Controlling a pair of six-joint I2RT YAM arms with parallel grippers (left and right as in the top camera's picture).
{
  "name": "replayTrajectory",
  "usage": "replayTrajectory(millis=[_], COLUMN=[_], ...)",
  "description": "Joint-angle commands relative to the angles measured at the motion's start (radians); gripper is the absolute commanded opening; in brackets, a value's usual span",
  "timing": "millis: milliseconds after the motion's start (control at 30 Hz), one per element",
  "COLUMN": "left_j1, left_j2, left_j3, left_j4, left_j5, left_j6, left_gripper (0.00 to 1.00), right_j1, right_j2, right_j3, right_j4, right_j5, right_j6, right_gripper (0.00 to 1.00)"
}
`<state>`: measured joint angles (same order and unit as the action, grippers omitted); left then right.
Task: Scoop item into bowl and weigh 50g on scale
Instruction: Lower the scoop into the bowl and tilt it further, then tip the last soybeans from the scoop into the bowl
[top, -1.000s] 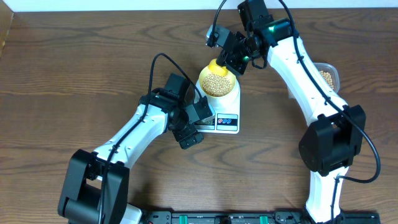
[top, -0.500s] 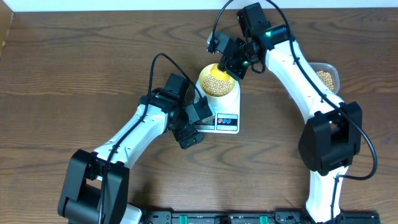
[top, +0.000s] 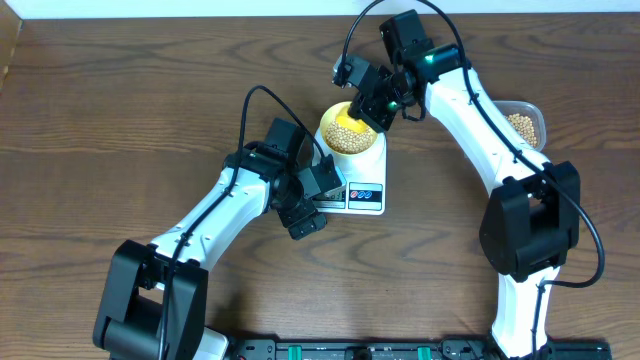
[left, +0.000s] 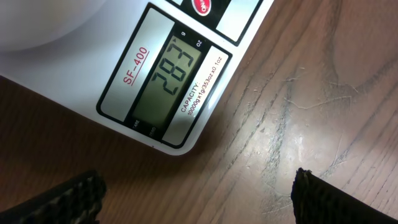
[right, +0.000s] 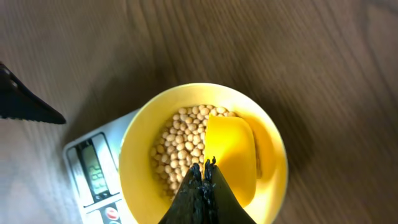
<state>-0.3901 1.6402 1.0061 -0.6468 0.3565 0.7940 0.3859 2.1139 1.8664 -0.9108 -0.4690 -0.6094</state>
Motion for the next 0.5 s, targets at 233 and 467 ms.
replayTrajectory(millis=[233,467], left_j1=[-0.002,-0.002], left_j2=[0.007,0.007], left_j3=[-0.006,-0.006], left_j4=[-0.003,-0.002], left_j5=[-0.007,-0.007], left_j6=[0.017,0.017], left_gripper=[0.98,0.98], right_j1=[0.008,-0.022], right_j2=[-0.025,-0.035], right_j3=[-0.021,0.014], right_j4=[-0.015,-0.019], right_j5=[-0.047,-0.155], right_j6=[0.132,0.179], right_gripper=[0.01,0.01])
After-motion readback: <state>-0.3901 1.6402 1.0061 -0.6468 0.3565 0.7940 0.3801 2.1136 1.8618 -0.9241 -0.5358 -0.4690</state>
